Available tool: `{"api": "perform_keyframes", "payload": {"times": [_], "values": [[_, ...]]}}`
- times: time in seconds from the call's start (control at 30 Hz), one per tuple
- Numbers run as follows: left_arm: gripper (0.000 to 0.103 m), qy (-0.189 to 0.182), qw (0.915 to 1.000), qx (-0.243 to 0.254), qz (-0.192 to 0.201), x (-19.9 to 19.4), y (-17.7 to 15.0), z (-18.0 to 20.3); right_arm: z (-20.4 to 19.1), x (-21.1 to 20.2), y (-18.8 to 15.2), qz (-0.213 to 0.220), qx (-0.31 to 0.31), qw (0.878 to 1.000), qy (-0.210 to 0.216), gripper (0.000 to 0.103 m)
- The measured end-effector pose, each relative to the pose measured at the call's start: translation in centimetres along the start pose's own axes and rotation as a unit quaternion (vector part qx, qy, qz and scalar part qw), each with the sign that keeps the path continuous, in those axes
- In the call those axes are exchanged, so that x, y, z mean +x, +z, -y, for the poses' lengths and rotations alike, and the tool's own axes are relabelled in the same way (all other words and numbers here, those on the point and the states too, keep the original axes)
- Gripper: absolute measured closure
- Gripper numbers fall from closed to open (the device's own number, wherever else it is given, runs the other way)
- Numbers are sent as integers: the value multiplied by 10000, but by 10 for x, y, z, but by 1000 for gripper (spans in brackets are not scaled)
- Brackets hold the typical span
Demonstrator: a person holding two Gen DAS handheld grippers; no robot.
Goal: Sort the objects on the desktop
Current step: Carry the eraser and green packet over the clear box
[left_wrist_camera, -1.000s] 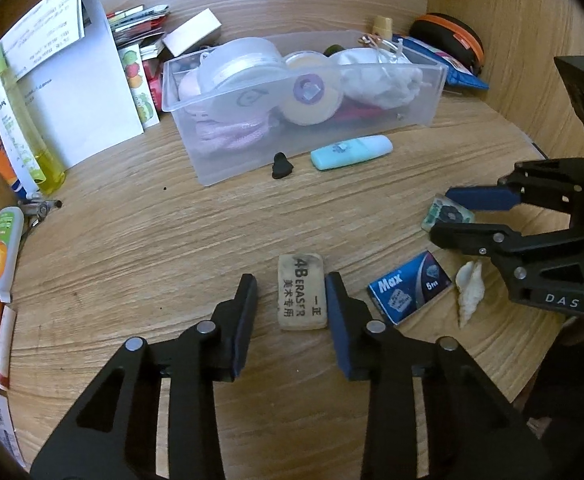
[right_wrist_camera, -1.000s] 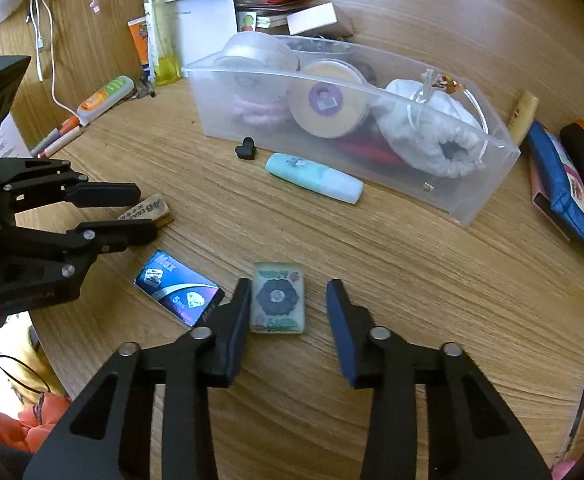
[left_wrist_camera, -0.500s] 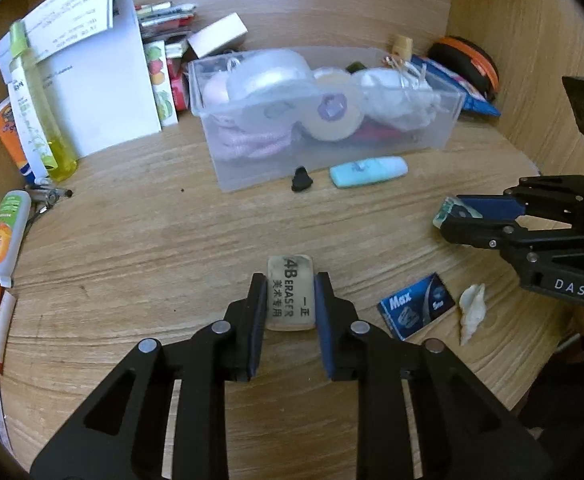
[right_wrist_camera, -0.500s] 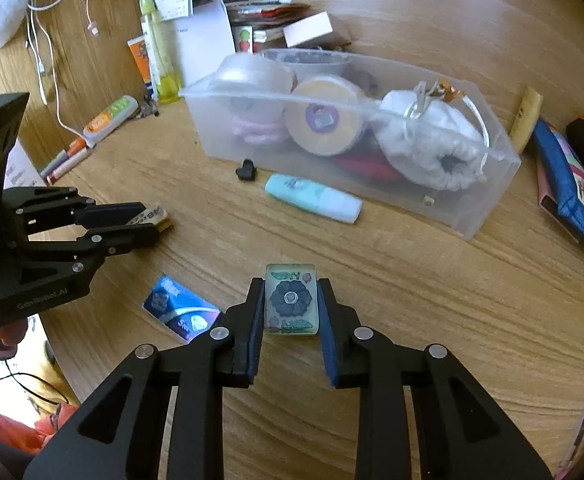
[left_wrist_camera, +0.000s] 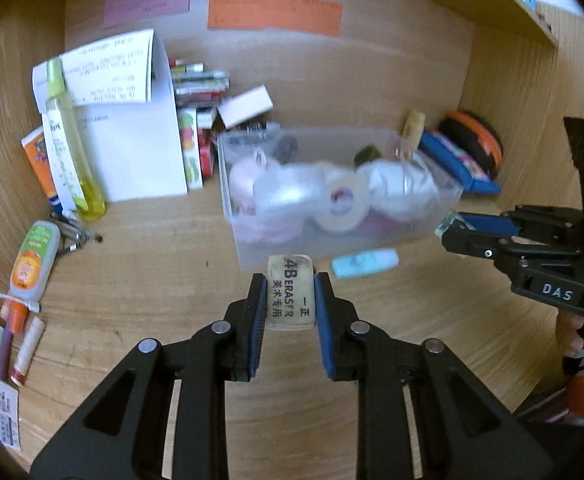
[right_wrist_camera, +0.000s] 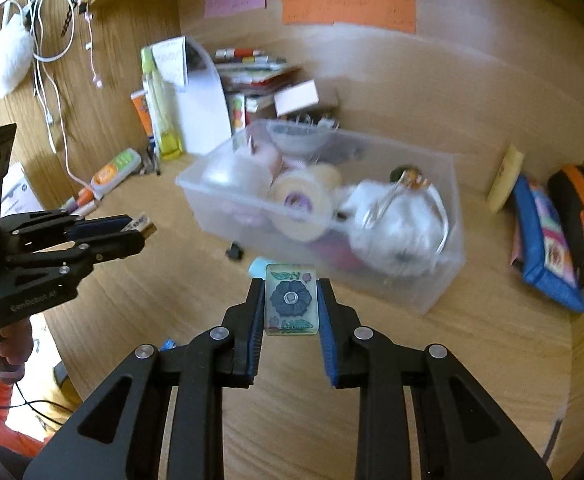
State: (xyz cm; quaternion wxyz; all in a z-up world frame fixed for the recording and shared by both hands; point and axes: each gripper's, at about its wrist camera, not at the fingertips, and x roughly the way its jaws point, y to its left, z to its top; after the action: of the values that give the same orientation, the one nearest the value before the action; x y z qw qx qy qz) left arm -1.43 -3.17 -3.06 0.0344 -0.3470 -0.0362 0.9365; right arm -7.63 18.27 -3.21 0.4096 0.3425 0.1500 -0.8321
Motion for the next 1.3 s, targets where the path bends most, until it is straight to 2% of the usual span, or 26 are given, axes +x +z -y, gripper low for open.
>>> {"api": "perform_keyframes", "payload": {"times": [0.3,0.67,0.93,1.3], "values": [[80,-169,9994,-96,277,-4,40,-2,21,-11,36,330,40,9994,-47,81],[80,-214,9994,-129,243,17,74,-5,33,-3,68,505,-47,9987,-95,81],[80,-239,9997,-59,44,45,94,-4,45,18,83,422,104,9990,-69,81],[80,-283,9991,60,-325,88,103,2,58,58,87,-15,134,9998,-166,81]]}}
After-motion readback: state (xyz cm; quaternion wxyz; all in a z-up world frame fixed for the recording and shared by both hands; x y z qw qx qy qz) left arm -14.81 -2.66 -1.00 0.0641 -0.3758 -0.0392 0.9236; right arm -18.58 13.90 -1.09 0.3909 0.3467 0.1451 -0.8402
